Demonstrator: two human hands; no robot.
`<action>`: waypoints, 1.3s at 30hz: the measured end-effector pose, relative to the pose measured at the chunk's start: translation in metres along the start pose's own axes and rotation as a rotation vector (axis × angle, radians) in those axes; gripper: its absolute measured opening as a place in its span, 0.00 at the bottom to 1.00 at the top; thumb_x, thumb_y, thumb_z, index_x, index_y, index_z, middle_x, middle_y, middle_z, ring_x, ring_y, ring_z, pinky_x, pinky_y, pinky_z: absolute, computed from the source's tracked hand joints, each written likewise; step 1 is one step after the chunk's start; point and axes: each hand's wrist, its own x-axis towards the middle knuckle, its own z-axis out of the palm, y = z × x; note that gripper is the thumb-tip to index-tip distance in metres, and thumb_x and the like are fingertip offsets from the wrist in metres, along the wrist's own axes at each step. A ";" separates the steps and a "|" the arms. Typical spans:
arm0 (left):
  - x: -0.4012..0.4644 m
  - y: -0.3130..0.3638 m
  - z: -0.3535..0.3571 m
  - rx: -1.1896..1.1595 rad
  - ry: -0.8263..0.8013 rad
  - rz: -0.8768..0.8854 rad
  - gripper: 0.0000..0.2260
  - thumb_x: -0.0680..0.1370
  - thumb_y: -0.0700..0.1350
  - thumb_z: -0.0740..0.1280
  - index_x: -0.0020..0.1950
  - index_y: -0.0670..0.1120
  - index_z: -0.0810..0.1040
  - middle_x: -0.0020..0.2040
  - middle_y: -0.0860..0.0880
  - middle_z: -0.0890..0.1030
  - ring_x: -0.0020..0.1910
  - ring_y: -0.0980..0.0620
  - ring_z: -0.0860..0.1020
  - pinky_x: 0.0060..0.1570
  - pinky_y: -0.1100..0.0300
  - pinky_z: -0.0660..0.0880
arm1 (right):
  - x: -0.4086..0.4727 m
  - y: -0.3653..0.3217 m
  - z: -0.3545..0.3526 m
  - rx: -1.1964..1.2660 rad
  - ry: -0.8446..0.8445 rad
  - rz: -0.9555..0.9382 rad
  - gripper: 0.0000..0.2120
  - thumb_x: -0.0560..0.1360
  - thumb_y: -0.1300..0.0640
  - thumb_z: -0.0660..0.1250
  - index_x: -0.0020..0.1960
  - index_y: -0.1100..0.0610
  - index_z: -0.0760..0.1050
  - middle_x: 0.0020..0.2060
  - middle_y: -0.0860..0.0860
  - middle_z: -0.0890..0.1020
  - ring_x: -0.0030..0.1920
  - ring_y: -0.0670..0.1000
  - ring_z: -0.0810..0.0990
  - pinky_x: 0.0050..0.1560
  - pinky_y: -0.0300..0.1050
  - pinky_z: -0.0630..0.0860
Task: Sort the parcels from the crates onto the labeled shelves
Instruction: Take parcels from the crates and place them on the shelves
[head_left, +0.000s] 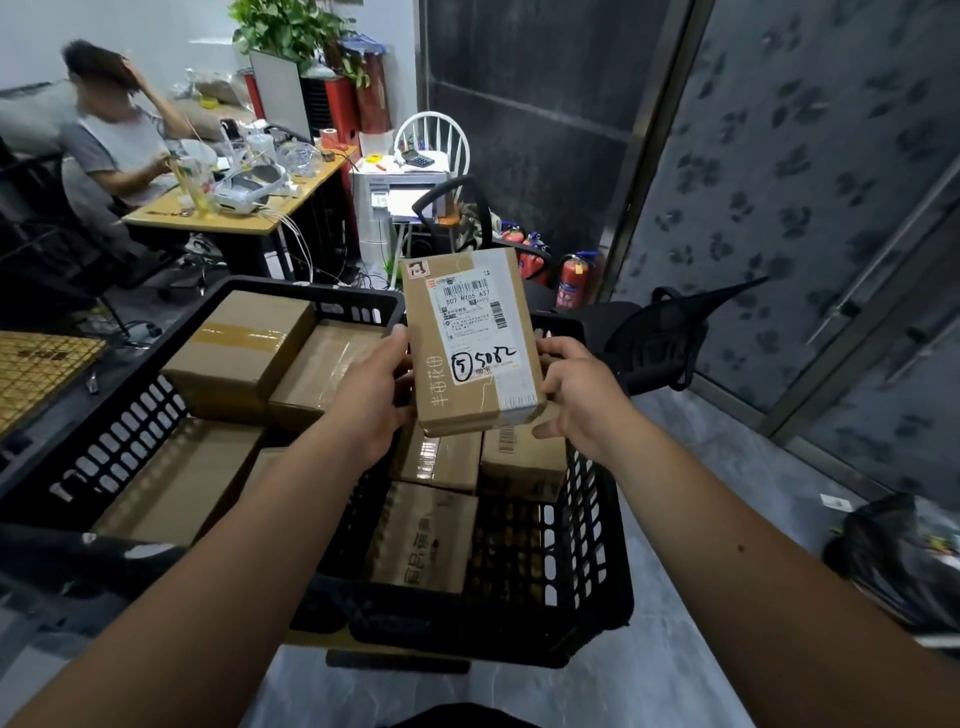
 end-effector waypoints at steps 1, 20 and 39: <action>0.000 -0.001 -0.001 0.000 -0.013 0.008 0.15 0.84 0.58 0.64 0.62 0.53 0.84 0.59 0.47 0.86 0.64 0.43 0.82 0.65 0.36 0.77 | -0.001 0.001 -0.002 -0.004 0.009 0.003 0.26 0.73 0.73 0.54 0.61 0.50 0.74 0.57 0.49 0.78 0.62 0.62 0.78 0.60 0.76 0.74; 0.022 0.044 -0.027 0.405 0.095 0.413 0.31 0.76 0.40 0.78 0.76 0.54 0.72 0.67 0.53 0.78 0.62 0.54 0.80 0.56 0.57 0.78 | 0.005 -0.002 0.023 -0.328 -0.087 -0.445 0.34 0.85 0.61 0.60 0.72 0.20 0.61 0.76 0.38 0.59 0.71 0.52 0.73 0.56 0.49 0.84; -0.015 0.097 -0.050 0.778 0.515 0.589 0.20 0.73 0.46 0.81 0.62 0.55 0.80 0.58 0.57 0.82 0.59 0.57 0.80 0.60 0.48 0.79 | 0.056 -0.068 0.034 -0.519 -0.469 -0.655 0.41 0.76 0.57 0.76 0.76 0.25 0.60 0.75 0.44 0.62 0.74 0.46 0.64 0.75 0.49 0.68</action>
